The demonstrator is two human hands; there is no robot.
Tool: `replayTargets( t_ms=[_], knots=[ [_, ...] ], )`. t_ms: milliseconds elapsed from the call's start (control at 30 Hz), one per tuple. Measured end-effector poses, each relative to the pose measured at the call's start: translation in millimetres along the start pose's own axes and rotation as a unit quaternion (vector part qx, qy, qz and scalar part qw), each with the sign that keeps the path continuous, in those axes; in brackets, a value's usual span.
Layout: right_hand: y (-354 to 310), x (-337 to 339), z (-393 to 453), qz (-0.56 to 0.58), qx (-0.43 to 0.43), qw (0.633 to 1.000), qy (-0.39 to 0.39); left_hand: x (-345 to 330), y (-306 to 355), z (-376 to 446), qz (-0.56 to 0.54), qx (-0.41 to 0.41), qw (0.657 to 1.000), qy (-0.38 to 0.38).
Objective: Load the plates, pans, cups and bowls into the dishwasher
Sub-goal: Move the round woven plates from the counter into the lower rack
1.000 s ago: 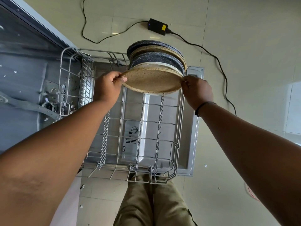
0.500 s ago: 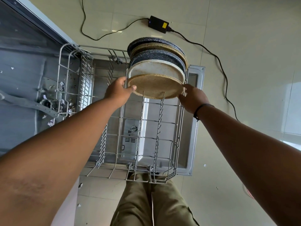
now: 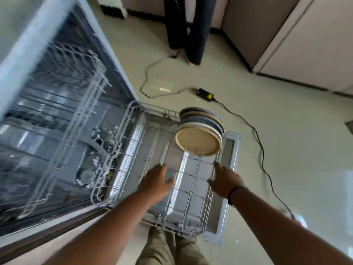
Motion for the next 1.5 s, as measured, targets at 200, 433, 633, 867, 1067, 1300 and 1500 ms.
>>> replayTargets(
  t_ms=[200,433,633,867,1067,1300,1500],
  knots=[
    [-108,12,-97,-0.186,0.21,0.959,-0.031,21,-28,-152,0.077,0.015,0.994,0.071],
    [-238,-1,-197,-0.326,0.4,0.857,0.006,9,-102,-300,-0.015,0.134,0.969,0.208],
    [-343,-79,-344,-0.376,0.523,0.763,0.05,-49,-175,-478,-0.084,0.269,0.907,0.312],
    [-436,-234,-585,-0.369,0.713,0.597,0.003,-156,-248,-724,-0.14,0.482,0.754,0.425],
    [-501,-296,-733,-0.306,0.812,0.498,-0.014,-188,-275,-839,-0.161,0.562,0.642,0.496],
    [-611,-327,-800,-0.209,0.863,0.459,-0.036,-166,-359,-908,-0.174,0.607,0.554,0.542],
    [-736,-342,-817,-0.192,0.868,0.452,-0.076,-105,-450,-943,-0.194,0.643,0.515,0.532]
  ],
)
Point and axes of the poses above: each hand's wrist, its own z-axis towards the middle knuckle, its own x-axis out of the back of the hand, y = z × x, the point moved 5 cm from there along z, towards the middle knuckle, and after that the axes turned 3 degrees about z, right-handed, at the moved point
